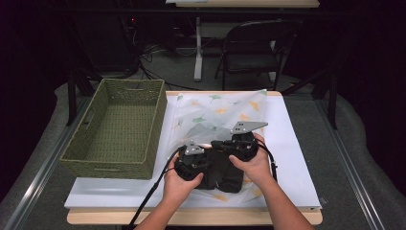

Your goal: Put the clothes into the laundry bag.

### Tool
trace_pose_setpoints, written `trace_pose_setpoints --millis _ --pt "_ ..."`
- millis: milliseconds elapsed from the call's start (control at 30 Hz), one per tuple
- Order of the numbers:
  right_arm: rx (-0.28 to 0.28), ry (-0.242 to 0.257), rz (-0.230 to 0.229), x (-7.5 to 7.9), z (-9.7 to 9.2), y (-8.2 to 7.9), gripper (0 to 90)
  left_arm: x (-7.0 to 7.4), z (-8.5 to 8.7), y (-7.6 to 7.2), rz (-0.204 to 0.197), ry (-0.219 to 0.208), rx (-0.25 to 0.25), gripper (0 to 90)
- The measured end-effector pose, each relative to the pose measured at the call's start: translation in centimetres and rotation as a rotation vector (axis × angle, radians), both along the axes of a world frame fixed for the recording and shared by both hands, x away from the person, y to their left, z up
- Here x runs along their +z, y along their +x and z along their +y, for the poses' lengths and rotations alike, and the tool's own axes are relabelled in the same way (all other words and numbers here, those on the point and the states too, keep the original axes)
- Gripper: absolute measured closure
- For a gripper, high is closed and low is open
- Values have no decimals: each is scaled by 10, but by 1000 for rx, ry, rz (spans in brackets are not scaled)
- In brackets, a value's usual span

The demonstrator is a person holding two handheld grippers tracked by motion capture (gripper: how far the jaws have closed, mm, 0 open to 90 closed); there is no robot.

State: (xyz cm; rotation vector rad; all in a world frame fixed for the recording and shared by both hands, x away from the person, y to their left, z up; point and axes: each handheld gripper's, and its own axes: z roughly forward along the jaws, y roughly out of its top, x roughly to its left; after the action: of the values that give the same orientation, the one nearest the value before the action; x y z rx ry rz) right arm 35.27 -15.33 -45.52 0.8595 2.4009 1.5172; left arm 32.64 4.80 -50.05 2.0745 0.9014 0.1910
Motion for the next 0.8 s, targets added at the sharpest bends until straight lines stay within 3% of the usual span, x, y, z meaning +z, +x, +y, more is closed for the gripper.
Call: trace_pose_setpoints --millis 433,633,700,800 --pt "15 13 -10 5 1 -4 897 15 -2 15 -21 -31 26 812" --pt "12 23 -12 6 -1 -3 897 12 -6 25 -24 -42 42 811" --pt "6 25 -2 5 -1 -3 897 4 -9 28 4 -42 48 803" --pt "5 22 -5 4 -1 -2 897 1 -10 28 8 -61 48 758"
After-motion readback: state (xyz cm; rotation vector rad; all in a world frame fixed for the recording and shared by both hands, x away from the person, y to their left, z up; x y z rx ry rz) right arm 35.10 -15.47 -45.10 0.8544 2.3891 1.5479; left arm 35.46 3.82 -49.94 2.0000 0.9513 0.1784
